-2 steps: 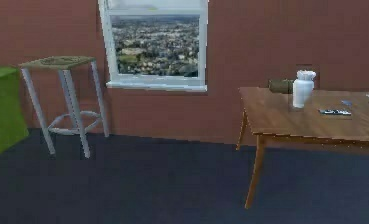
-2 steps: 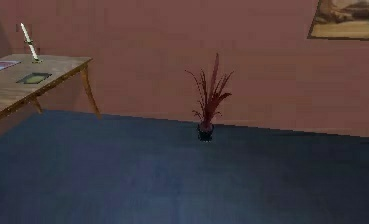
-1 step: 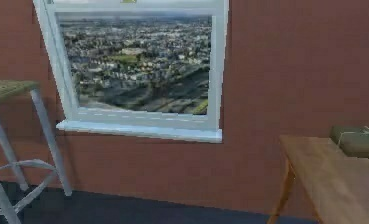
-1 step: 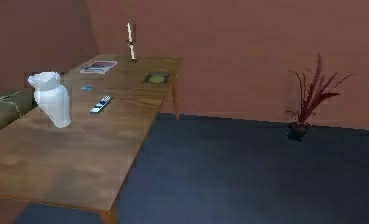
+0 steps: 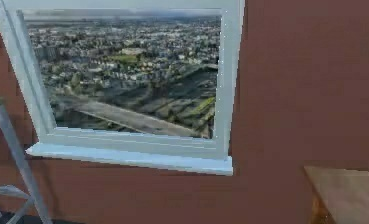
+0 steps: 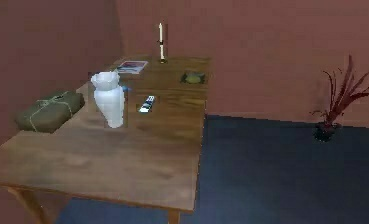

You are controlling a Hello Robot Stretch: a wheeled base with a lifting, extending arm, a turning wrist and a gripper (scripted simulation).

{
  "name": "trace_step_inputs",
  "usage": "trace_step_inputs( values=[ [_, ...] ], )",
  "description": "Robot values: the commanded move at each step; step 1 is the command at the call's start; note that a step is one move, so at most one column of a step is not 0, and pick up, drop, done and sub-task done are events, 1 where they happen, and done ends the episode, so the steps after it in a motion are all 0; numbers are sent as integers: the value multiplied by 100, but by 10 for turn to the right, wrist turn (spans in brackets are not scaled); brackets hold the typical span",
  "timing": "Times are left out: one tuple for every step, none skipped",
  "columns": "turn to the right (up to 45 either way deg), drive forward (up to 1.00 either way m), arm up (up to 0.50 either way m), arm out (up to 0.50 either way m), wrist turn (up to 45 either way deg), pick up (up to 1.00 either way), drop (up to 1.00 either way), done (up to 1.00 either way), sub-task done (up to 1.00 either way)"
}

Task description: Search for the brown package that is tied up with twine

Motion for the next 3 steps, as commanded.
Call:
trace_step_inputs(
  values=[
    [450,0,0,0,0,0,0,0,0],
    [90,0,0,0,0,0,0,0,0],
    [0,0,0,0,0,0,0,100,0]
  ],
)
